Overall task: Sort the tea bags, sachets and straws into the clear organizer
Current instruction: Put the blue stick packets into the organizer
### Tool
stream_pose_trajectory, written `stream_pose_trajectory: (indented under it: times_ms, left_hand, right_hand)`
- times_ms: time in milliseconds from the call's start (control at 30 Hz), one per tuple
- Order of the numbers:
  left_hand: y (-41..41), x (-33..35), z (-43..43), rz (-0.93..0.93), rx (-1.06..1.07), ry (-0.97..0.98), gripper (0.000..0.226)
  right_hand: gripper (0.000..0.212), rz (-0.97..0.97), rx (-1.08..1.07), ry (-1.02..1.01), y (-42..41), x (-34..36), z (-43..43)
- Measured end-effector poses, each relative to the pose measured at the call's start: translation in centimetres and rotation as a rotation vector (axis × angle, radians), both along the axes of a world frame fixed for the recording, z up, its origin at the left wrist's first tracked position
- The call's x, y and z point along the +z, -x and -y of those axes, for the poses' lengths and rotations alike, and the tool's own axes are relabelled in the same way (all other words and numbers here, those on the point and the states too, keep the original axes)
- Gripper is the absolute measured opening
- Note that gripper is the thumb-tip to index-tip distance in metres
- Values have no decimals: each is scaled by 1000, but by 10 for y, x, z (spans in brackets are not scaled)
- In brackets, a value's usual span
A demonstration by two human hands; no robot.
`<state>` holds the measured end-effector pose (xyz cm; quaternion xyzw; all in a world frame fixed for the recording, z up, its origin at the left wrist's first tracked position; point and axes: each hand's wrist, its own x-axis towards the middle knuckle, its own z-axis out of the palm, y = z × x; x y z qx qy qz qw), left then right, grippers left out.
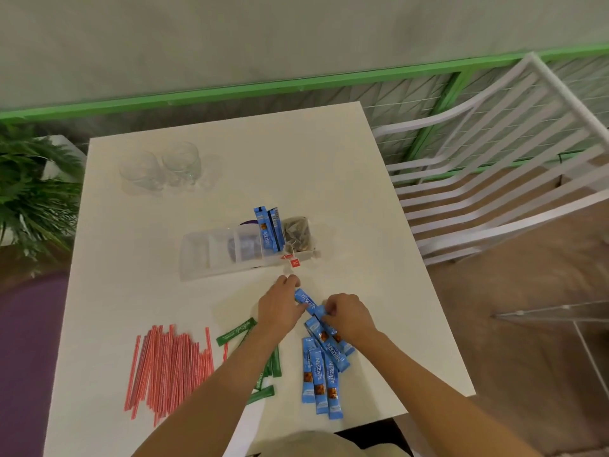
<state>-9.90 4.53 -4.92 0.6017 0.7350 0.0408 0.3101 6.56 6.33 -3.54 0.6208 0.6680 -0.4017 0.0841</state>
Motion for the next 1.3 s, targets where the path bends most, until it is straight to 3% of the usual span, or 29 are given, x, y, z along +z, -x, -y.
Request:
stream_pose_trajectory:
  times_ms: [233,533,667,867,1067,1300]
  left_hand:
    - [3,1,5,318,250,-31,17]
    - [29,36,9,491,313,-153,2]
    - [48,53,-1,500,336,-225,5]
    - [74,76,-26,458,346,-338,6]
    - [90,86,-50,437,335,-403,9]
    - [102,90,-79,417,298,-420,6]
  right_hand:
    - [9,-197,-92,-7,-6,-5,-1]
    - [10,-370,-64,-65,3,30,-35]
    - [9,-430,-39,-129,22,54,-58]
    - [27,-490,-16,-189,51,85,-91]
    - [7,-540,-2,-210,73,95,-116]
    - [8,-542,10,-239,94,96,-141]
